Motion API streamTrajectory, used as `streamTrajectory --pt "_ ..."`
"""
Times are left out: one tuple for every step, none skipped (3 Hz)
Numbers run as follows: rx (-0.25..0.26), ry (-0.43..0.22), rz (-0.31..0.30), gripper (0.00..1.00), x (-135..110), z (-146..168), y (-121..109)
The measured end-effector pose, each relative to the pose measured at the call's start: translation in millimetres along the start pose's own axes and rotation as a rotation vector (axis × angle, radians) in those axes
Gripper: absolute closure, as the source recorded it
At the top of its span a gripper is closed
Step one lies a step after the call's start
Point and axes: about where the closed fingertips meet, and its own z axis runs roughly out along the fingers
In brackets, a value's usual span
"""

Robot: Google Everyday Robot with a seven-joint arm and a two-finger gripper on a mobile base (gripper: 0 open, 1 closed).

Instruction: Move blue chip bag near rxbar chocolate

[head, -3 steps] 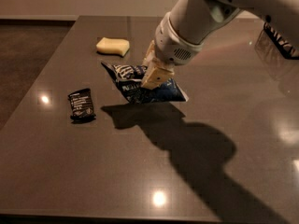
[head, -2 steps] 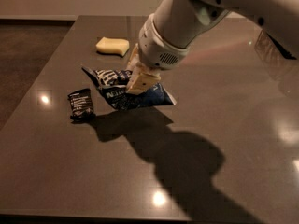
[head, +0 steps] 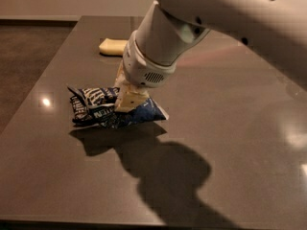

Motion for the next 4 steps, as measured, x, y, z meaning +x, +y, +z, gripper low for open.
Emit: streamTrajectory --pt "0.004 0.001 -0.003 0.36 -1.2 -2.1 0.2" --pt "0.006 0.002 -0.006 0.12 -3.0 -3.6 0.9" --pt "0.009 0.003 -0.009 0.0 -4.6 -4.9 1.5" --pt "0.009 0.003 -0.009 0.0 -4.7 -4.9 1.5"
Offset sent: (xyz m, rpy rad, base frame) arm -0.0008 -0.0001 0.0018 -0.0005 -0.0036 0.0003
